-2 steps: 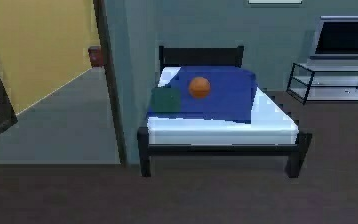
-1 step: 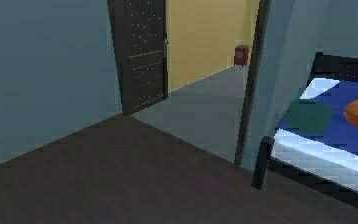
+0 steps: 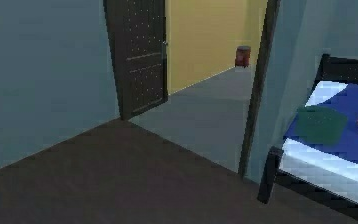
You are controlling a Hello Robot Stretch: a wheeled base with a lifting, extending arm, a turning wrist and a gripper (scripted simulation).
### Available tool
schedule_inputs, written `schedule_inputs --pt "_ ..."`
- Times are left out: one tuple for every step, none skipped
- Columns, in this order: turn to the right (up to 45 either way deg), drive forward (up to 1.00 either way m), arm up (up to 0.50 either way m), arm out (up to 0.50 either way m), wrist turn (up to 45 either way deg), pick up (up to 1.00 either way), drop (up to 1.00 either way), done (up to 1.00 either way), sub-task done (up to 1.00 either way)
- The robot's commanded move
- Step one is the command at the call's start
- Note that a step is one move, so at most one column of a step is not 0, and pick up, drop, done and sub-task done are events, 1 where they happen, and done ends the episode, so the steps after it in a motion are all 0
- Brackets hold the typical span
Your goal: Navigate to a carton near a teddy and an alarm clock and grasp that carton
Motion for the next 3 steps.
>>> schedule_inputs --pt "-45.0 0.00 0.00 0.00 0.0 0.00 0.00 0.00 0.00" --pt "-3.0 0.00 0.00 0.00 0.0 0.00 0.00 0.00 0.00" --pt "0.0 1.00 0.00 0.00 0.0 0.00 0.00 0.00 0.00"
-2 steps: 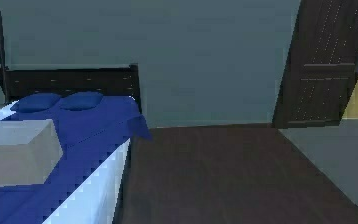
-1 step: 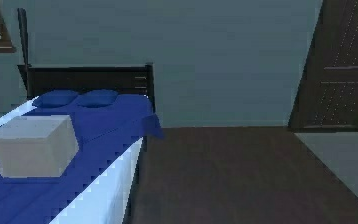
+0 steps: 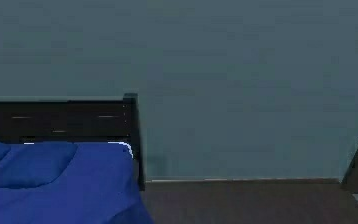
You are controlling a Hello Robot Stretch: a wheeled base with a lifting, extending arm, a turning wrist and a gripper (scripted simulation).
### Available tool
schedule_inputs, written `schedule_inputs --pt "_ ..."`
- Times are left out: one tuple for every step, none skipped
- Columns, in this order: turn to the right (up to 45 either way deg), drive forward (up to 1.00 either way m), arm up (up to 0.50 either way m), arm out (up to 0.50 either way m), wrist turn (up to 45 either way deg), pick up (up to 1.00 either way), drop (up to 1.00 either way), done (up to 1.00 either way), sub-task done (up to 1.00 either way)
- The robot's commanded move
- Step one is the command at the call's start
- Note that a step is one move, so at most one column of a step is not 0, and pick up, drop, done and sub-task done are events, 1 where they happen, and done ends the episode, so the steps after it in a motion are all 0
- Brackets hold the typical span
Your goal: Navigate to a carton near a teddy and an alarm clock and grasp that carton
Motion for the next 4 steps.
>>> schedule_inputs --pt "0.0 0.55 0.00 0.00 0.0 0.00 0.00 0.00 0.00" --pt "45.0 0.00 0.00 0.00 0.0 0.00 0.00 0.00 0.00" --pt "45.0 0.00 0.00 0.00 0.0 0.00 0.00 0.00 0.00" --pt "45.0 0.00 0.00 0.00 0.0 0.00 0.00 0.00 0.00"
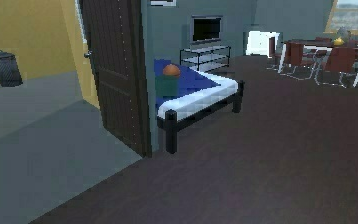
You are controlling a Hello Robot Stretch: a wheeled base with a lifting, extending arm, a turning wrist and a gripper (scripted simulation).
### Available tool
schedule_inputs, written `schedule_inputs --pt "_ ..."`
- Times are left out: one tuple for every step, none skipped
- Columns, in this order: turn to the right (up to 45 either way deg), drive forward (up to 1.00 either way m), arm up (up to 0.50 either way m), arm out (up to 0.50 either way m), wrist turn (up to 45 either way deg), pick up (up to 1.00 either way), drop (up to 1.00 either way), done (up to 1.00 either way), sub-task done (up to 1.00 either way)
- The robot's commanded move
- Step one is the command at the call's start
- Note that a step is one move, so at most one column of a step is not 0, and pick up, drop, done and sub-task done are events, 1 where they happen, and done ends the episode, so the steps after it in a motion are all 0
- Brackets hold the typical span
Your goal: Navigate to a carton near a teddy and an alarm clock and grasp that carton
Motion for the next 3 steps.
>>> schedule_inputs --pt "0.0 0.00 0.50 0.00 0.0 0.00 0.00 0.00 0.00" --pt "0.0 0.00 0.38 0.00 0.0 0.00 0.00 0.00 0.00" --pt "0.0 0.00 0.00 0.50 0.0 0.00 0.00 0.00 0.00"
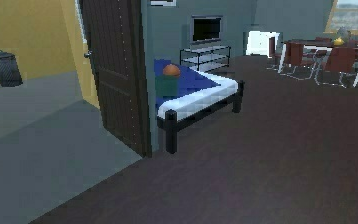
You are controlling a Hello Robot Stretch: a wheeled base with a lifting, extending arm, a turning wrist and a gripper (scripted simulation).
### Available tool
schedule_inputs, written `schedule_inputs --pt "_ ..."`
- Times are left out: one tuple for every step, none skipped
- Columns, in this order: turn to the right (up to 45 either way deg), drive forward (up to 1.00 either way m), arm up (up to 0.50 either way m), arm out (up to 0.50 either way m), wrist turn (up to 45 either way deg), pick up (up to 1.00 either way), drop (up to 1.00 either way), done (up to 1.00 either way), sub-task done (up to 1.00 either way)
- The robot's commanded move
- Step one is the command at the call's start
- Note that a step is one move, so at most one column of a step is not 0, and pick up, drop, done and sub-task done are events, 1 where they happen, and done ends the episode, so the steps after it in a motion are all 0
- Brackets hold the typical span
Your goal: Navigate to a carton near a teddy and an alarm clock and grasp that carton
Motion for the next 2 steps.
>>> schedule_inputs --pt "0.0 0.00 0.00 0.00 45.0 0.00 0.00 0.00 0.00" --pt "0.0 0.00 0.00 0.00 45.0 0.00 0.00 0.00 0.00"
